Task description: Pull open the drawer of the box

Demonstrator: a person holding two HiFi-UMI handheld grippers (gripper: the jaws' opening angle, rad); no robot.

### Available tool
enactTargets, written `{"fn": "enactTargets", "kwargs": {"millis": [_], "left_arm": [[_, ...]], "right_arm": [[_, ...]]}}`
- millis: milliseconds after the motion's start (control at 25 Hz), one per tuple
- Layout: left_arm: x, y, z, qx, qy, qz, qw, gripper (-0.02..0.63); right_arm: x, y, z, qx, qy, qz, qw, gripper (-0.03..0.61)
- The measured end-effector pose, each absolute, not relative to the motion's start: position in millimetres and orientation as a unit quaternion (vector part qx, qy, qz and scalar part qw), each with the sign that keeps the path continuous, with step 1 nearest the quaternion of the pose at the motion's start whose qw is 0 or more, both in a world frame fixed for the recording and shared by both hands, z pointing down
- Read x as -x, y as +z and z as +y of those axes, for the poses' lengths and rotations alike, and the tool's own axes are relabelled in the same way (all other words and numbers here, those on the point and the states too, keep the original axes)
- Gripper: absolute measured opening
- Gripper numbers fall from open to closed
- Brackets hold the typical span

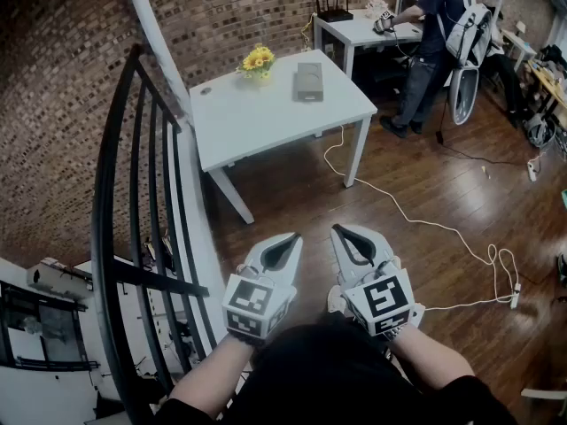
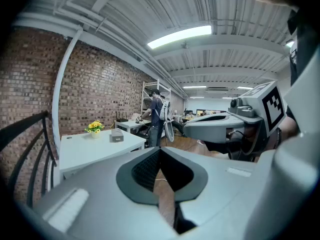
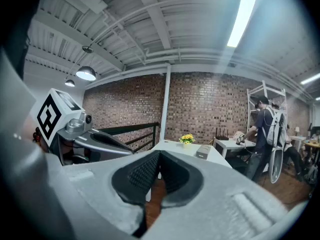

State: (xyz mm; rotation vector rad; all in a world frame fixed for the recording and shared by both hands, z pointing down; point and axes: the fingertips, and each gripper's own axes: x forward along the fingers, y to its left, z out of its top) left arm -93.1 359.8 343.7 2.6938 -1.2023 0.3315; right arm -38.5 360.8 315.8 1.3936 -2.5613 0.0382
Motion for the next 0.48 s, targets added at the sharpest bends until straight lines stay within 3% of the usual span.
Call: {"fn": "enactTargets", "kwargs": {"millis": [480], "left_arm": [[33,343,260,-0.895,0.123,-0.418,0.096,0.015]], "right_arm": [[-22,315,261,-0.457,0.022,-0.883,0.103,-0.009]]}}
